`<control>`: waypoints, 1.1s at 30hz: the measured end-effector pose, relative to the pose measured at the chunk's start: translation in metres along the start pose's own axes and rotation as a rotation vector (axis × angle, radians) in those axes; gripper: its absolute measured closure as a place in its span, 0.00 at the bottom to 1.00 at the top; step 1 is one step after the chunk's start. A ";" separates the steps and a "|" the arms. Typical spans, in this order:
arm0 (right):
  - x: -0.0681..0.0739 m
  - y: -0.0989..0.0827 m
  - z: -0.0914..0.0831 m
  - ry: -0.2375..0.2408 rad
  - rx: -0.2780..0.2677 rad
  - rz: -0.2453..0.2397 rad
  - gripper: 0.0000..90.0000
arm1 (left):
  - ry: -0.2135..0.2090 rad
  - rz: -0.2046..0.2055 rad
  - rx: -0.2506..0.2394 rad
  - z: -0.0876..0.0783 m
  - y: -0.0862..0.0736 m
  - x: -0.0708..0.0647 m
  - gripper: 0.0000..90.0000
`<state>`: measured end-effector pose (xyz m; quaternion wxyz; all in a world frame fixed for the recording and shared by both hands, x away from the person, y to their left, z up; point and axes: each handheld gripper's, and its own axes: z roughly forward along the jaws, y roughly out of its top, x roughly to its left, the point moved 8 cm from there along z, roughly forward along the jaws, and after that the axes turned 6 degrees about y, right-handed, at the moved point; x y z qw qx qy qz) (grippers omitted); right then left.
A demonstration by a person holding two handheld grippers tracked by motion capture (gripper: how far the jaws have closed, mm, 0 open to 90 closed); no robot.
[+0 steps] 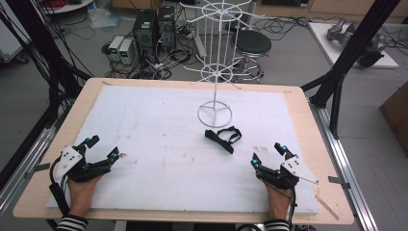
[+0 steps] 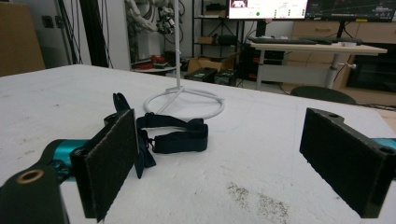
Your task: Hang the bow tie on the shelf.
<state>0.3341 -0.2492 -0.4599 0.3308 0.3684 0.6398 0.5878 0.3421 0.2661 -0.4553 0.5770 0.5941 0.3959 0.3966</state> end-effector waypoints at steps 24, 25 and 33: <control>0.004 -0.003 0.012 0.022 0.140 -0.037 0.12 | 0.014 -0.001 0.002 0.001 0.000 0.001 0.16; 0.004 -0.003 0.012 0.022 0.140 -0.037 0.12 | 0.015 -0.001 0.003 0.001 0.000 0.001 0.16; 0.013 0.009 0.019 0.072 0.168 -0.047 0.12 | 0.016 0.000 0.002 0.000 0.000 0.001 0.16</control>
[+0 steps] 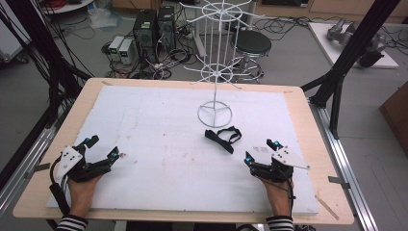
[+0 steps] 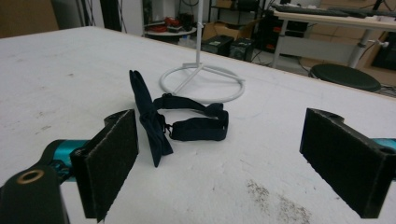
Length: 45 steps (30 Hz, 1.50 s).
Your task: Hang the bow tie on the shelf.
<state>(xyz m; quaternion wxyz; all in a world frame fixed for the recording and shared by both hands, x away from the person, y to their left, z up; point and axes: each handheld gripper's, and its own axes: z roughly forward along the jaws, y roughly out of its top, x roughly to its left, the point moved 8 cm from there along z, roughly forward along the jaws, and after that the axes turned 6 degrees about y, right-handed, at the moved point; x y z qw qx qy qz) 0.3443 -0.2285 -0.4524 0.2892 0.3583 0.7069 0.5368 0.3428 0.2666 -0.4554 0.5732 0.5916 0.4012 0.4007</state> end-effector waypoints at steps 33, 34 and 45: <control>0.027 0.007 0.055 0.250 0.340 0.011 0.18 | 0.019 -0.012 -0.002 0.000 0.000 0.002 0.16; 0.028 0.008 0.056 0.251 0.351 0.010 0.18 | 0.019 -0.011 -0.003 0.000 0.000 0.002 0.16; 0.032 0.003 0.072 0.284 0.462 0.000 0.24 | 0.019 -0.013 -0.003 0.000 0.000 0.002 0.16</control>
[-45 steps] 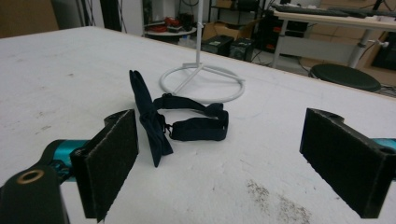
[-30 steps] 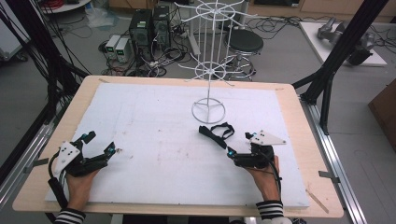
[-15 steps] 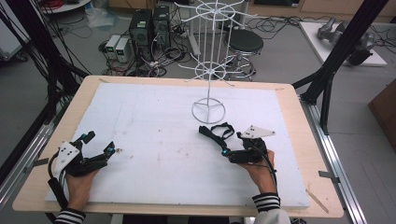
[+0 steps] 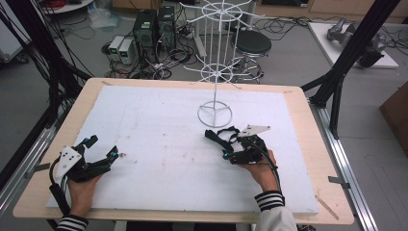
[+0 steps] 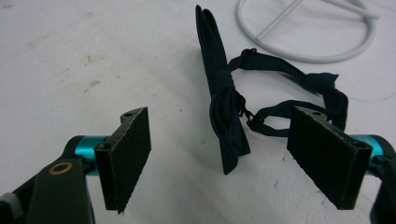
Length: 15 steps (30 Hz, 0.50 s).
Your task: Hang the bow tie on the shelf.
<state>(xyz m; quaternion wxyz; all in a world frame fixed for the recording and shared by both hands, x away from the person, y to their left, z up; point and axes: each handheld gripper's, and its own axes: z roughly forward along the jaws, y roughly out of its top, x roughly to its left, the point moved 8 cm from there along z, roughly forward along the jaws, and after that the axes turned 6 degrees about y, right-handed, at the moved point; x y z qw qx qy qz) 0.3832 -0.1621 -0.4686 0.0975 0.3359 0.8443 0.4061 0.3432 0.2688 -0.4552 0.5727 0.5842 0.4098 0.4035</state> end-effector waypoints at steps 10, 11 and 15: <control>-0.005 -0.003 0.011 -0.019 0.076 0.002 0.43 | 0.001 -0.003 -0.001 0.000 0.000 0.000 0.16; -0.006 -0.004 0.011 -0.020 0.085 0.004 0.49 | 0.001 -0.004 -0.002 0.000 0.000 0.000 0.16; -0.007 -0.005 0.011 -0.030 0.091 0.014 0.54 | 0.001 -0.004 -0.001 0.000 0.000 0.000 0.16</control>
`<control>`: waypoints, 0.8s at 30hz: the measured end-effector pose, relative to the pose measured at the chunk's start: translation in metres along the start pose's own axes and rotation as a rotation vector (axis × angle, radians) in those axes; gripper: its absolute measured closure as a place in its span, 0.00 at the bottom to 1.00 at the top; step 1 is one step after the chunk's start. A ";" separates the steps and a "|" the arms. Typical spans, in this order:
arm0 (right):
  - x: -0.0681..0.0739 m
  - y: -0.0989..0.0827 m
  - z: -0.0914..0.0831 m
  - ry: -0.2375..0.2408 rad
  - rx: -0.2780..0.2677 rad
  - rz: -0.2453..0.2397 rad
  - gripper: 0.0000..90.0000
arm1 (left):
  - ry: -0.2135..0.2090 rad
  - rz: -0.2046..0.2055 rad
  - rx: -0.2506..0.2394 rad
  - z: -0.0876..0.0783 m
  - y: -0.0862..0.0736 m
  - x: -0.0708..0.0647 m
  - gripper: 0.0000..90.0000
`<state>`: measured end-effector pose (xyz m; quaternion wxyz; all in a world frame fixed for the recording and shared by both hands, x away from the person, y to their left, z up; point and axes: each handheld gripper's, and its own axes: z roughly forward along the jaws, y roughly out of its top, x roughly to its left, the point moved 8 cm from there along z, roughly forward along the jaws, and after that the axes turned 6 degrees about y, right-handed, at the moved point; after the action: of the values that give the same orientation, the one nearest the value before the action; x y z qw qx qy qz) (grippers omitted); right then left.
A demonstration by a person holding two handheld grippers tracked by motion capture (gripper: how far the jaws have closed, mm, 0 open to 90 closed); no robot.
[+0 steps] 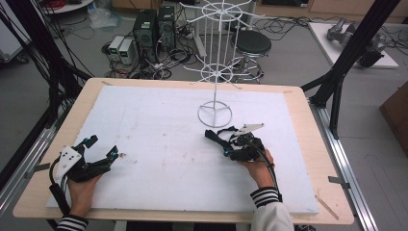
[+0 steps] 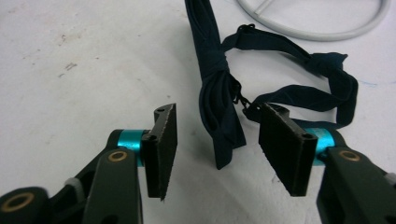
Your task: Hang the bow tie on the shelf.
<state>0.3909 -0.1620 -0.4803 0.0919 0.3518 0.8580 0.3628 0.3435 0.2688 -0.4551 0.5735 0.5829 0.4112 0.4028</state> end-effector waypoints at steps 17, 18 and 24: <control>0.001 0.001 0.004 -0.034 0.024 -0.057 0.93 | 0.000 0.004 0.001 0.000 0.000 0.000 0.16; 0.002 0.002 0.003 -0.031 0.018 -0.060 0.93 | 0.000 0.004 0.001 0.000 0.000 0.000 0.16; 0.005 0.005 0.002 -0.026 -0.001 -0.082 0.96 | 0.000 0.004 0.001 0.000 0.000 0.000 0.16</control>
<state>0.3901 -0.1552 -0.4776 0.1180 0.3211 0.8703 0.3543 0.3433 0.2689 -0.4552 0.5725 0.5841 0.4102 0.4036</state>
